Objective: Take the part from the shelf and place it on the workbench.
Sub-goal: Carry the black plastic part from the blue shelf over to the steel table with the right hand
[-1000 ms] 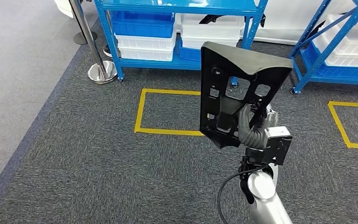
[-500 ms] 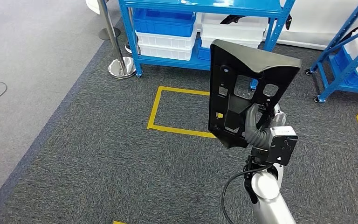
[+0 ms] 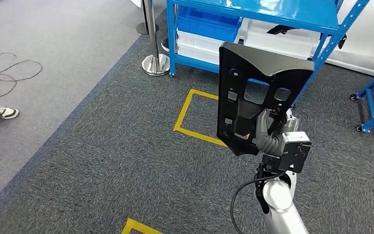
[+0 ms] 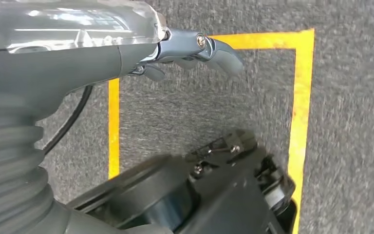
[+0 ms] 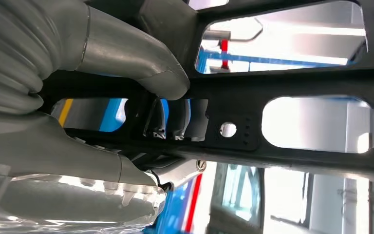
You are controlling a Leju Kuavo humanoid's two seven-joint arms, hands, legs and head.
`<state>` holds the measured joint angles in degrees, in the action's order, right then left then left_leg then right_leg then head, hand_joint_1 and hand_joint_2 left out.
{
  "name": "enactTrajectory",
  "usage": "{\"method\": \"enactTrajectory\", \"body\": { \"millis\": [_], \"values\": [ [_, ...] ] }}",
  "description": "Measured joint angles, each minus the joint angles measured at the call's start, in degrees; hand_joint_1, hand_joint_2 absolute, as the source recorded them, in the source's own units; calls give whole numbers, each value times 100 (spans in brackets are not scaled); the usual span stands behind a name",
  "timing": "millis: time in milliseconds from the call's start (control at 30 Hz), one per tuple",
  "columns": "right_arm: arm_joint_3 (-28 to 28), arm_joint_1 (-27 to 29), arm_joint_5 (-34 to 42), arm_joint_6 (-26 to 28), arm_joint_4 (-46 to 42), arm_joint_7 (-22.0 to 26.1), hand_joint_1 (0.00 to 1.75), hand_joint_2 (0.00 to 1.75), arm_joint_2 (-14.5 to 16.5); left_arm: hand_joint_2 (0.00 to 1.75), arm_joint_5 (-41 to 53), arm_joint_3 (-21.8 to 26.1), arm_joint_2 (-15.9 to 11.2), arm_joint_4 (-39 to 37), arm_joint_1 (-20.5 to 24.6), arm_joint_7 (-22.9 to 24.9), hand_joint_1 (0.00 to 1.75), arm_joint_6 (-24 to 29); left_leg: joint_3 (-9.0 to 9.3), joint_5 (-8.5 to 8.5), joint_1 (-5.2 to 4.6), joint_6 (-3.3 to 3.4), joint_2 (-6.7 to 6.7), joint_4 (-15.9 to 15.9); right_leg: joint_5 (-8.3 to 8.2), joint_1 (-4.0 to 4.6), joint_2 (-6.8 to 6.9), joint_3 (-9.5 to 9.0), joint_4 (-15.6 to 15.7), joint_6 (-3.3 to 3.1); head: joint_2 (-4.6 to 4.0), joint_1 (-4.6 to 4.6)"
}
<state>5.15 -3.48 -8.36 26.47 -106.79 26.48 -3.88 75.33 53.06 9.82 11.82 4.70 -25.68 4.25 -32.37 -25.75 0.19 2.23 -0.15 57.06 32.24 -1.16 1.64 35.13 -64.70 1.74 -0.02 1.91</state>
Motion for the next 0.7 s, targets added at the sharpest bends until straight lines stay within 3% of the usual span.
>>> {"method": "enactTrajectory", "body": {
  "millis": [67, 100, 133, 167, 233, 300, 367, 400, 433, 500, 533, 600, 633, 700],
  "values": [
    [-21, 21, 50, -31, 3, -10, 175, 175, -24, 175, 10, -1, 5, 0, 16, -3, 0, -5, -27, 19, -6, 23, -142, 7, 298, -2, -137, 352, -719, 14, 0, 3],
    [-26, 30, 68, -51, 5, -15, 175, 175, -28, 175, 14, -2, 7, 0, 13, -4, 0, -9, -34, 22, -9, 23, -219, 15, 305, -4, -151, 443, -889, 19, 0, 2],
    [-29, 35, 76, -70, 6, -15, 175, 175, -31, 175, 16, -2, 8, 0, 8, -5, 0, -11, -37, 22, -9, 18, -298, 28, 191, -8, -160, 427, -832, 19, 0, 3],
    [-29, 37, 77, -90, 7, -15, 175, 175, -31, 175, 17, -2, 10, 0, 3, -8, 0, -13, -37, 17, -6, 8, -377, 47, -6, -16, -187, 308, -570, 15, 0, 3],
    [-30, 41, 73, -115, 5, -11, 175, 175, -31, 175, 11, -1, 18, 0, 5, -18, 0, -14, -65, -5, -5, -34, -530, 111, -357, -51, -445, -31, 172, -4, 0, 2],
    [-30, 68, 67, -123, -1, 3, 175, 175, -31, 175, -6, 0, 22, 0, 8, -28, 0, -11, -132, -10, 2, -105, -663, 158, -434, -64, -665, -190, 543, -31, 0, -1],
    [-30, 105, 65, -122, -10, 14, 175, 175, -31, 175, -27, 2, 20, 1, -16, -33, 0, -3, -182, 12, 21, -187, -792, 151, -422, -54, -595, -199, 575, -84, 0, -3],
    [-29, 119, 66, -122, -21, 15, 175, 175, -31, 175, -35, 3, 19, 1, -35, -32, 0, 1, -203, 0, 20, -221, -749, 174, -429, -58, -520, -216, 599, -121, 0, -4],
    [-29, 139, 67, -122, -37, 18, 175, 175, -31, 175, -39, 4, 17, 1, -49, -26, 0, 3, -254, -63, 12, -254, -612, 268, -437, -63, -438, -238, 625, -167, 0, -21],
    [-32, 192, 69, -124, -77, 22, 175, 175, -33, 175, -46, 7, 14, 0, -52, -11, 0, 4, -493, -363, 4, -302, -220, 776, -438, -49, -255, -273, 656, -238, 0, -51],
    [-34, 222, 69, -125, -89, 23, 175, 175, -34, 175, -48, 8, 14, 0, -45, -6, 0, 5, -673, -554, 13, -324, -98, 1151, -428, -31, -164, -279, 654, -262, 0, -66],
    [-36, 260, 69, -127, -95, 23, 175, 175, -36, 175, -49, 10, 13, 0, -31, -5, 0, 6, -925, -743, 34, -350, -30, 1701, -407, -6, 19, -283, 645, -277, 0, -64],
    [-36, 269, 69, -130, -95, 23, 175, 175, -36, 175, -46, 11, 13, 0, -29, -4, 0, 7, -908, -686, 38, -349, -17, 1697, -397, 0, 101, -288, 639, -275, 0, -64],
    [-37, 281, 70, -134, -107, 23, 175, 175, -36, 175, -40, 11, 10, 0, -36, -3, 0, 14, -553, -346, 27, -307, 80, 1078, -370, 8, 240, -314, 630, -257, 0, -65]
  ]
}}
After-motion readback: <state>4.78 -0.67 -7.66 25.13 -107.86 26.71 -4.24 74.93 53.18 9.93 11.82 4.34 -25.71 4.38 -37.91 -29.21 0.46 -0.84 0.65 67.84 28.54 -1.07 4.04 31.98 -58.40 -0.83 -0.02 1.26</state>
